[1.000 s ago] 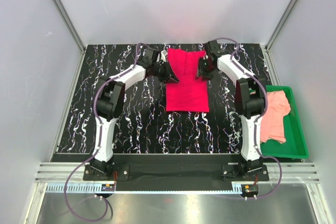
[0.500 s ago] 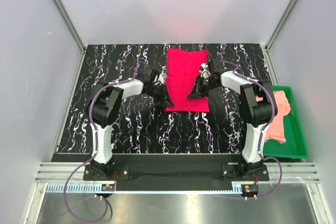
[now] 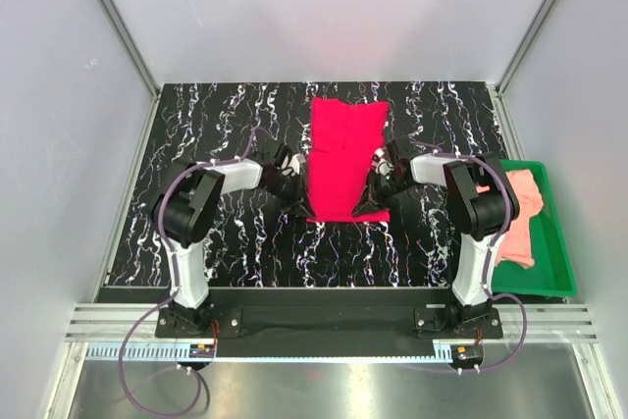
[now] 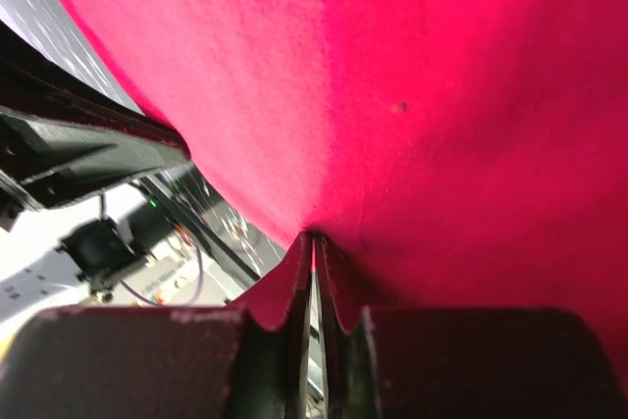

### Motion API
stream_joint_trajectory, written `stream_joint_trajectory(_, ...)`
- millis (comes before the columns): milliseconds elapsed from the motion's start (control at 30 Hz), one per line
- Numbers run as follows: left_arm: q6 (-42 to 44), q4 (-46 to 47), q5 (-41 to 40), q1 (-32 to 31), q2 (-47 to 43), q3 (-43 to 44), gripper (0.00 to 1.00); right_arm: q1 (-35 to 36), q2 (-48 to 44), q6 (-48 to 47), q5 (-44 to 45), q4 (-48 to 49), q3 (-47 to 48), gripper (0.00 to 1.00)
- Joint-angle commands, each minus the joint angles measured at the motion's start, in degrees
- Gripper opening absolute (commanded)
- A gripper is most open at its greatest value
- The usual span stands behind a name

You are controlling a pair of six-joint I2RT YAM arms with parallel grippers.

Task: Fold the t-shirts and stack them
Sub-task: Fold the tshirt

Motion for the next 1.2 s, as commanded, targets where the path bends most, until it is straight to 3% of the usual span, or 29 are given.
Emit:
stream_joint_trajectory(0,3.1,-4.8,-7.8,-1.1,-3.1,-6.8,0.06,4.0,-3.4,-0.9,4.9,-0.8,-5.0,0.11)
stream_joint_trajectory(267,-1.0,-2.7,-6.7,-6.9,-19.0,-21.4,0.06,9.1,-16.9,9.1,3.8,5.0,-20.1,0.13)
stream_joint_trajectory(367,-3.1,-2.5,-6.4,-9.4,-22.8,-23.7,0.08,9.1,-21.6,9.3,4.2,2.8,-22.2,0.16)
stream_joint_trajectory(433,-2.9,-4.7,-7.0,-9.9,-26.7,-23.1,0.18,9.1,-24.3,8.7,6.4,-0.4,-21.9,0.23)
stream_joint_trajectory(467,-2.5,-7.4,-8.3,-9.9,-29.6,-22.3,0.33,8.9,-27.1,8.1,7.7,-3.8,-21.5,0.27)
stream_joint_trajectory(533,-0.7,-10.7,-10.3,-9.9,-32.3,-20.5,0.41,8.9,-30.2,8.2,11.4,-8.0,-21.2,0.42)
stream_joint_trajectory(600,-0.2,-13.6,-12.2,-9.8,-34.6,-18.2,0.51,9.0,-34.0,9.4,16.2,-10.1,-21.4,0.5)
stream_joint_trajectory(667,-1.3,-12.8,-11.3,-9.8,-34.9,-18.1,0.52,8.7,-36.8,12.2,20.2,-12.3,-22.4,0.62)
stream_joint_trajectory(767,-6.2,-6.1,-9.1,-9.7,-34.4,-21.2,0.53,8.0,-40.4,17.1,25.7,-11.6,-25.5,0.67)
stream_joint_trajectory(933,-16.0,4.6,-8.2,-6.9,-33.7,-29.0,0.52,4.5,-46.3,23.5,28.2,-5.2,-32.3,0.69)
stream_joint_trajectory(1167,-22.7,14.7,-10.1,-4.3,-34.6,-34.9,0.51,3.1,-49.1,28.5,25.8,4.3,-41.0,0.59)
